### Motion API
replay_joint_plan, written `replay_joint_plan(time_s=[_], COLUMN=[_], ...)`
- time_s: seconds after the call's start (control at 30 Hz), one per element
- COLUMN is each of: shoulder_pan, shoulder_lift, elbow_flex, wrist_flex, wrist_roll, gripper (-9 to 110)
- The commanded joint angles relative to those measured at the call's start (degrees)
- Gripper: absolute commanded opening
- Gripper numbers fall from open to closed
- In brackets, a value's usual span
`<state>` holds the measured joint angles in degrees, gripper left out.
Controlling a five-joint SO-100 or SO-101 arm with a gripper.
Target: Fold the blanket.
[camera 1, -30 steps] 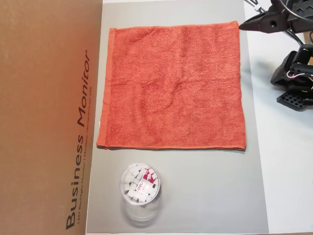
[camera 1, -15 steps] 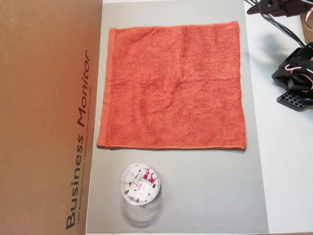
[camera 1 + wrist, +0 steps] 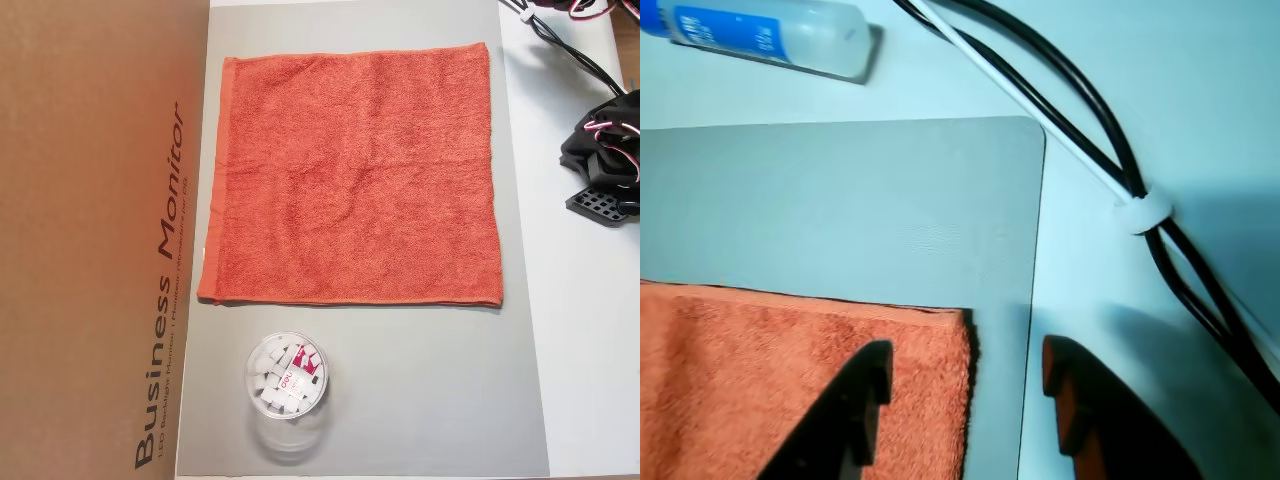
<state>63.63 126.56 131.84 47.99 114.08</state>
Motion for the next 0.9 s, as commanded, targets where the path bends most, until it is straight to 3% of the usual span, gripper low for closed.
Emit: replay_joint_plan(time_s=[0.0, 0.5, 0.87], shoulder_pan=[0.18, -5.27, -6.42], shoulder_lift=[-2.55, -10.11, -10.2], elbow_flex=[0.53, 8.35, 20.83], wrist_flex=[-4.22, -12.66, -32.17], wrist_roll=[0.79, 0.79, 0.79], gripper=[15, 15, 15])
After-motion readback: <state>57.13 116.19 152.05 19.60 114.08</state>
